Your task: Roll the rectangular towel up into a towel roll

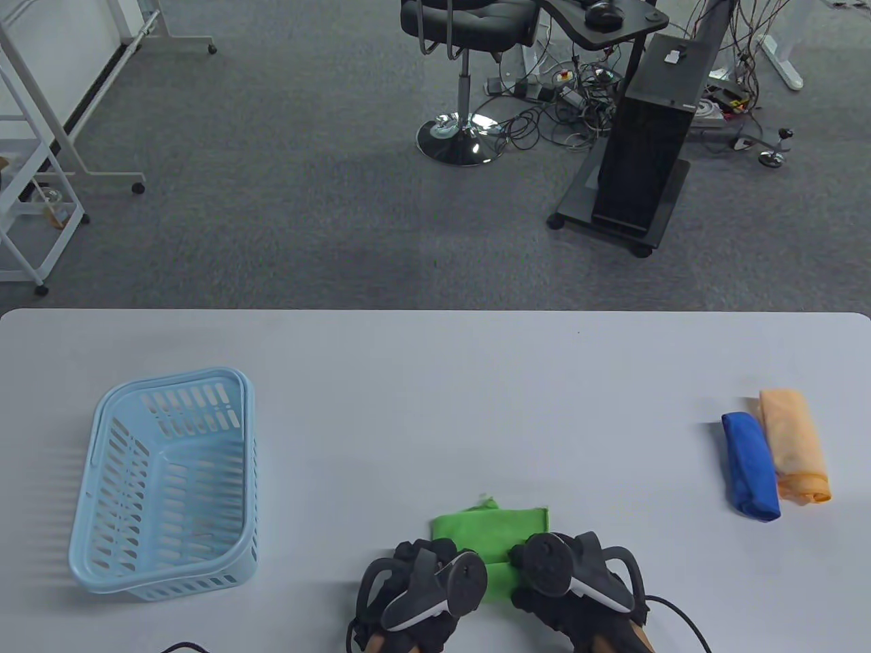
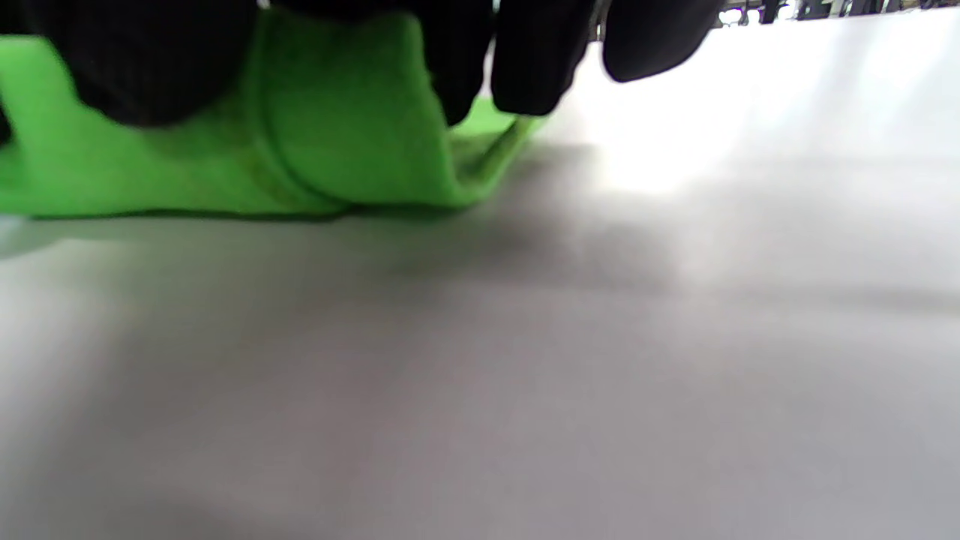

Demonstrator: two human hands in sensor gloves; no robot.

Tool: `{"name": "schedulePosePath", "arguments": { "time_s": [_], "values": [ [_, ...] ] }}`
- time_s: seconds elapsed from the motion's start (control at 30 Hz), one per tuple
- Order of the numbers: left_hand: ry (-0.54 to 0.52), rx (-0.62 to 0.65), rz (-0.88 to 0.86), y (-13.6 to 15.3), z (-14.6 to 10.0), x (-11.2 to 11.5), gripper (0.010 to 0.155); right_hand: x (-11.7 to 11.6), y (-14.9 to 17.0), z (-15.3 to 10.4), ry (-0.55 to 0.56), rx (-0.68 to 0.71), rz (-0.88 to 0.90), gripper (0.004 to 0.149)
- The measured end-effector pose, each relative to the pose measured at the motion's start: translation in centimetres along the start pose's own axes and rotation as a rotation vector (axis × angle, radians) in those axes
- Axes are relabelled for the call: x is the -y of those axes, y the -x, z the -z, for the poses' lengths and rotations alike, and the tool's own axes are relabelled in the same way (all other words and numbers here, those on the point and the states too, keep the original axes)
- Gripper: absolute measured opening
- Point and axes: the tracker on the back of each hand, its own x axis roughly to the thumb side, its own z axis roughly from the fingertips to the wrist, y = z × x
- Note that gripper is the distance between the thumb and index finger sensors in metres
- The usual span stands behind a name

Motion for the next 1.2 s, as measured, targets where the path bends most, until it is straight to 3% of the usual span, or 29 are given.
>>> {"name": "schedulePosePath", "arguments": {
  "time_s": [0.3,0.47,0.67,0.77,0.83,0.93,1.03,1.2],
  "values": [
    [-0.045,-0.037,-0.071,0.6,0.0,-0.7,0.062,0.3,0.5,0.0,0.016,-0.004,0.062,0.062],
    [-0.041,-0.071,-0.021,0.0,0.1,-0.5,0.063,0.4,0.2,0.0,0.032,-0.017,0.061,0.064],
    [-0.071,-0.082,0.015,-0.3,-0.1,-0.7,0.063,0.8,-0.6,-0.2,0.127,-0.007,0.091,0.061],
    [-0.129,-0.082,0.018,-0.3,-0.3,-1.1,0.047,1.0,-0.8,-0.1,0.159,0.005,0.078,0.048],
    [-0.107,-0.074,0.060,-0.6,-0.3,-1.1,0.044,0.8,-0.9,-0.1,0.138,0.012,0.060,0.047],
    [-0.110,-0.061,0.074,-0.7,-0.4,-1.0,0.049,0.8,-0.8,-0.2,0.155,0.003,0.027,0.047],
    [-0.061,-0.059,0.024,-0.3,-0.7,-0.9,0.065,1.0,-0.3,-0.2,0.154,-0.018,0.018,0.049],
    [0.026,-0.084,0.127,-0.5,-0.3,-0.3,0.078,0.6,0.2,-0.1,0.085,-0.011,0.061,0.069]
  ]
}}
